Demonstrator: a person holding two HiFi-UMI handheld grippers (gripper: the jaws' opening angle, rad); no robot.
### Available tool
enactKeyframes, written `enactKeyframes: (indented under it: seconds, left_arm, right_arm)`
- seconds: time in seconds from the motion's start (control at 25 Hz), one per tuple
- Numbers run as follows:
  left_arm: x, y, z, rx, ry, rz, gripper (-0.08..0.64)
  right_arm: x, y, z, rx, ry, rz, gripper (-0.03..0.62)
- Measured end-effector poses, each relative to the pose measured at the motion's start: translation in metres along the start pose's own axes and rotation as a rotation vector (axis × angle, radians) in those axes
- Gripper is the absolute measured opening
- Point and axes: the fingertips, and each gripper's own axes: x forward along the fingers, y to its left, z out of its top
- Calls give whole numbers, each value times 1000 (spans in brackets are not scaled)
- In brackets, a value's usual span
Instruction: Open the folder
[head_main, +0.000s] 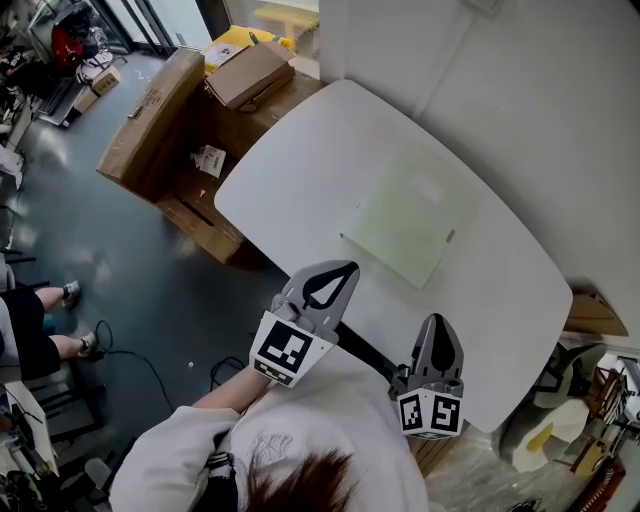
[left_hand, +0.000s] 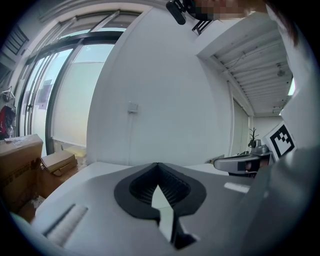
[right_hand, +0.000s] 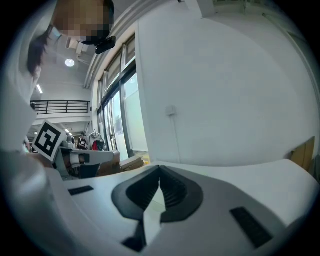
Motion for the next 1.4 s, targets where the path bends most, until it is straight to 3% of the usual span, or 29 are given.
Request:
enactKeyframes:
  seconds: [0.4, 0.6, 0.76, 1.04, 1.2, 1.4]
  left_arm:
    - [8, -12, 4, -31, 3, 62, 2]
    - [13, -29, 12, -10, -6, 85, 2]
    - [16, -39, 14, -58, -2, 128, 2]
    - [20, -56, 15, 14, -10, 136, 2]
    - [26, -58, 12, -31, 7, 151, 2]
    - [44, -51, 17, -5, 0, 117, 2]
  right_arm:
    - [0, -18, 7, -8, 10, 49, 8]
    - [-4, -36, 17, -19, 11, 83, 8]
    - [-8, -49, 16, -2, 10, 100, 8]
    - [-9, -62, 15, -7, 24, 141, 8]
    - [-8, -73, 10, 7, 27, 130, 8]
    - [4, -81, 9, 21, 25, 111, 8]
